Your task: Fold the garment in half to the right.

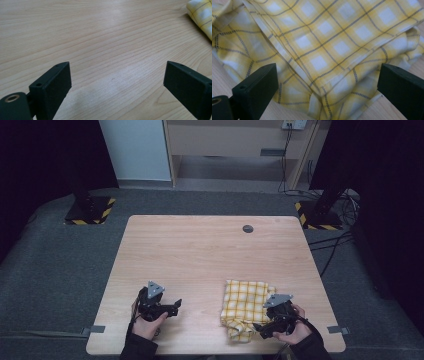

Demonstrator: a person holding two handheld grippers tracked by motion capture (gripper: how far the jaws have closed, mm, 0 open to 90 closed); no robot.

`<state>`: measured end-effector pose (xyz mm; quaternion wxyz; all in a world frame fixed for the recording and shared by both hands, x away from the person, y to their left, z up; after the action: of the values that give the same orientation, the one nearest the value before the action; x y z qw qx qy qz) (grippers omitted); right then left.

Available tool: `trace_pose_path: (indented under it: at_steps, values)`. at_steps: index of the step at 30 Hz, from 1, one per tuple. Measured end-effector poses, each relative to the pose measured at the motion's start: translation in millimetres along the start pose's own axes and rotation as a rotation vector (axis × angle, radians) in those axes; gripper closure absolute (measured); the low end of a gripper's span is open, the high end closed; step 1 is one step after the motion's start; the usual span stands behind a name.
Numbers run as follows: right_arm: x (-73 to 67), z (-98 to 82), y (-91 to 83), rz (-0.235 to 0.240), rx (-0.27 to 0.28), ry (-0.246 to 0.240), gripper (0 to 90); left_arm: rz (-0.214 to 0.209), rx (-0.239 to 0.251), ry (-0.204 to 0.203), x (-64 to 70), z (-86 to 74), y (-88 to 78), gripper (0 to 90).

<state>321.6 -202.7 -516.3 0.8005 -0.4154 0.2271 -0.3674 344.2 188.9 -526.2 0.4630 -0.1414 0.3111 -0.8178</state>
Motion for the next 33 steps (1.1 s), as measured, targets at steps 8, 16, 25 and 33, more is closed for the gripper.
trace_pose_path:
  at_steps: [8,16,25,33]
  values:
    - [0.0,-8.2,-0.3,-0.003,-0.044,-0.001,2.8,0.004,-0.013,-0.004,-3.2,-4.5,0.1,6.9]
    - [0.6,-15.6,2.3,0.000,-0.099,-0.013,2.3,0.015,-0.024,-0.009,-7.8,-8.1,0.3,6.9]
    - [2.8,-19.8,4.8,-0.004,-0.136,-0.009,2.3,0.031,-0.052,-0.015,-15.0,-14.4,1.9,6.9]
    - [3.7,-21.2,9.8,-0.003,-0.146,-0.001,2.0,0.043,-0.067,-0.024,-20.2,-18.3,2.8,6.8]
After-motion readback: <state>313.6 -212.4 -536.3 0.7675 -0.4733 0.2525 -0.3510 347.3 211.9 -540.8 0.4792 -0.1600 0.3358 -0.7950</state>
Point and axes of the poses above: each handheld gripper's, and its own axes: y roughly forward along the jaws, z roughly out of its top, x roughly to its right, the point moved 2 cm from there along y, roughly forward along the jaws, and after that the axes turned 9 degrees about y, right-handed, at the moved point
